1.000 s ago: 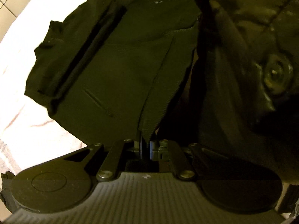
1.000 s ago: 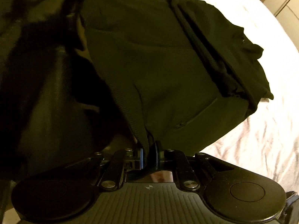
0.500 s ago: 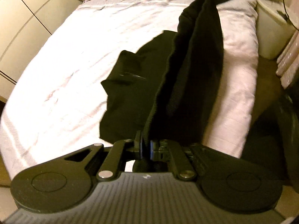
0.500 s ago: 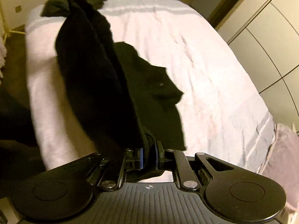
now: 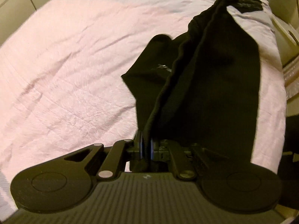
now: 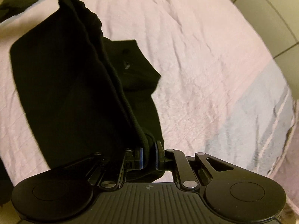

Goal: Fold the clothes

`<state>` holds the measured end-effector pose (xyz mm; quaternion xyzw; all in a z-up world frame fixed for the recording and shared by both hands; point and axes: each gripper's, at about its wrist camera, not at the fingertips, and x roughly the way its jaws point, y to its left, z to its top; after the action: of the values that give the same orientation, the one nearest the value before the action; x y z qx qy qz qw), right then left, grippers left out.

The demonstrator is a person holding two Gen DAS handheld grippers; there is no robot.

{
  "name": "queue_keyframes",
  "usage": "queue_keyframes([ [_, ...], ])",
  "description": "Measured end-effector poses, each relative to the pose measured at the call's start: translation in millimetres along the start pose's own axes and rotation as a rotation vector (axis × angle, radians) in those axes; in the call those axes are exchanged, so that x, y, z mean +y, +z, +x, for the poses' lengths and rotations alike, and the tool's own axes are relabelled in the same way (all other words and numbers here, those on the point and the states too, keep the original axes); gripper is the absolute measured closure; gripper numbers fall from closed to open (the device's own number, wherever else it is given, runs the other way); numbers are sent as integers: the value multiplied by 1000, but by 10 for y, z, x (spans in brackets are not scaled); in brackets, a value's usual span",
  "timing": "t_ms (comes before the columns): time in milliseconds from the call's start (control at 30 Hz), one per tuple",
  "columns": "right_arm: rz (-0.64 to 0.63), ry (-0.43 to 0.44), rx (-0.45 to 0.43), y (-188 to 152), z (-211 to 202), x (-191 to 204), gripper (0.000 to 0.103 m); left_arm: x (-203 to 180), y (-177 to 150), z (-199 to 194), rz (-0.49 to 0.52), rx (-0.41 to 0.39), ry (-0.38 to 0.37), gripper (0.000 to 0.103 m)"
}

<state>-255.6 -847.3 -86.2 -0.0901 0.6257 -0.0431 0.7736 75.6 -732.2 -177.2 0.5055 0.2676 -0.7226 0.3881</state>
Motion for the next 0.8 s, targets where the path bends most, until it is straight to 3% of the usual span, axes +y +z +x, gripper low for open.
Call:
queue_keyframes([
  [333, 117, 118, 9, 88, 989, -690, 93, 500, 63, 881, -91, 78, -45, 97],
  [667, 249, 179, -48, 162, 1478, -1094, 93, 853, 23, 1232, -227, 106, -52, 93],
  [733, 289, 172, -64, 127, 1555, -1120, 91, 915, -21, 1214, -273, 105, -22, 90],
  [800, 345, 149, -87, 77, 1610, -1153, 87, 992, -83, 1159, -334, 98, 21, 77],
])
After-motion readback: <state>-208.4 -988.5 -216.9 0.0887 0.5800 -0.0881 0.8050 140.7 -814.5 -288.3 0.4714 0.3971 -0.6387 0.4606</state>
